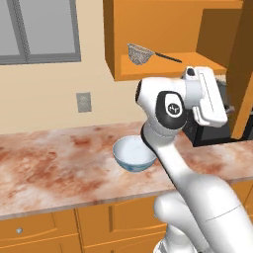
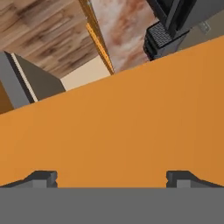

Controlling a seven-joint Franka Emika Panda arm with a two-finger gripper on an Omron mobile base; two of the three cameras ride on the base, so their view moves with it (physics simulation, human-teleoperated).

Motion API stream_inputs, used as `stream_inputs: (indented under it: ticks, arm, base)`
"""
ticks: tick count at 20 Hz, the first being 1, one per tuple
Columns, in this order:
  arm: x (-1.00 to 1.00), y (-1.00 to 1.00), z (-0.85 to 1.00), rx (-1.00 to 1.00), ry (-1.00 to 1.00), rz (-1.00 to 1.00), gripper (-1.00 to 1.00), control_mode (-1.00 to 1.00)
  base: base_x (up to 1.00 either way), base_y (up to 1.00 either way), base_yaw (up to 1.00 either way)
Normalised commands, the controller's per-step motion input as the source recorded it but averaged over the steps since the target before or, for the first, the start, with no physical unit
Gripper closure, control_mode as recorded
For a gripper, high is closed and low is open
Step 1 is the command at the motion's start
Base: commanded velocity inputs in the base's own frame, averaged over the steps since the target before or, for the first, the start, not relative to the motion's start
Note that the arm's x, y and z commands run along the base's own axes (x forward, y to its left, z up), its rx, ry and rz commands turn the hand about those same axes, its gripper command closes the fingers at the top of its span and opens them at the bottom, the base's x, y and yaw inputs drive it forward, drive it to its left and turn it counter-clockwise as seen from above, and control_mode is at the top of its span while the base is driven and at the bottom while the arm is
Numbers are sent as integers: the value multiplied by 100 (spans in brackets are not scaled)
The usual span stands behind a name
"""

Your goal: Open the cabinet and setup a tea strainer by placing it in the bowl upright.

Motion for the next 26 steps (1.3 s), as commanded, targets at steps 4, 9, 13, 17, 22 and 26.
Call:
stream_inputs:
  ticks: [4,9,13,17,22,26]
  arm:
    - [-50,-82,4,13,-11,9,-100,-100]
    - [8,-91,-3,24,-1,28,-100,-100]
    - [30,-90,-1,22,0,25,-100,-100]
    - [19,-52,0,8,0,9,-100,-100]
    - [15,33,0,-1,0,-3,-100,-100]
    - [30,99,0,-2,0,-11,-100,-100]
  base:
    - [0,0,0]
    - [0,0,0]
    - [0,0,0]
    - [0,0,0]
    - [0,0,0]
    - [0,0,0]
